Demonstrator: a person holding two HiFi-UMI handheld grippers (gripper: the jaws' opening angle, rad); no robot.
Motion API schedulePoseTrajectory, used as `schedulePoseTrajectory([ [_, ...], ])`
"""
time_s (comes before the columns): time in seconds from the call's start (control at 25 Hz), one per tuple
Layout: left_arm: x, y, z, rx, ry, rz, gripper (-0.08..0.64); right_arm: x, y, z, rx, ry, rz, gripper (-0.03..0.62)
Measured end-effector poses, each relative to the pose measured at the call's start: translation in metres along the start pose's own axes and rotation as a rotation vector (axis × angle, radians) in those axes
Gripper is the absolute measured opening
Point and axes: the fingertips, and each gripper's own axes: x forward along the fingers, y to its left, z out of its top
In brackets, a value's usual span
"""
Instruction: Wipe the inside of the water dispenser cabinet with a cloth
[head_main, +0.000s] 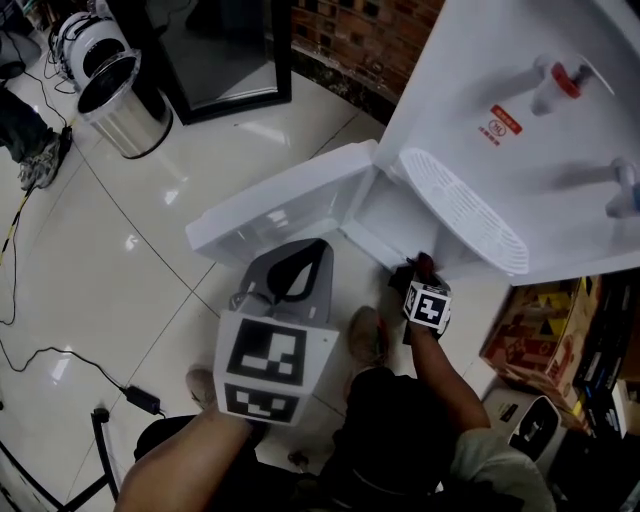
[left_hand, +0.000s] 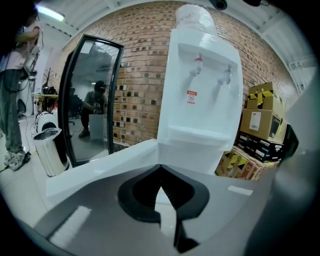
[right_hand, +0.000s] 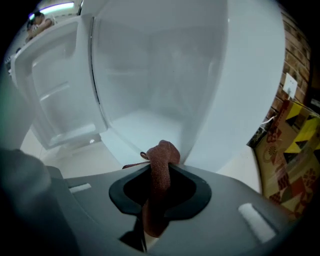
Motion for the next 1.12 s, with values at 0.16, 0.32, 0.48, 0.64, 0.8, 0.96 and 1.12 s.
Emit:
schedulePoseTrajectory([
  [0.16,0.001,0.002,0.008,-0.009,-0.021,0.007,0.0,-0.025,0.034,0.064,0.018,-0.172,0.12,0.084],
  [0.32,0.001,0.004,0.011,-0.01,-0.03,0.01,0.0,-0.046,0.073,0.14,0.049,-0.352,0.235,0.084],
  [0.48,-0.001,0.012,0.009,-0.019,-0.026,0.021,0.0,-0.04,0.1,0.173,0.043,-0.398,0.265,0.083],
  [0.64,-0.002,0.019,0.008,-0.029,-0.022,0.03,0.0,-0.005,0.107,0.167,0.041,-0.333,0.226,0.083],
  [0.8,-0.001,0.017,0.006,-0.034,-0.014,0.011,0.0,0.03,0.105,0.165,0.031,-0.268,0.177,0.083],
  [0.96,0.0,0.014,0.005,-0.052,-0.004,-0.006,0.0,0.064,0.1,0.151,-0.041,-0.195,0.126,0.084],
  [1.12,0.0,0.015,0.0,-0.065,0.015,-0.009,0.0,0.08,0.097,0.146,-0.122,-0.181,0.094,0.084],
])
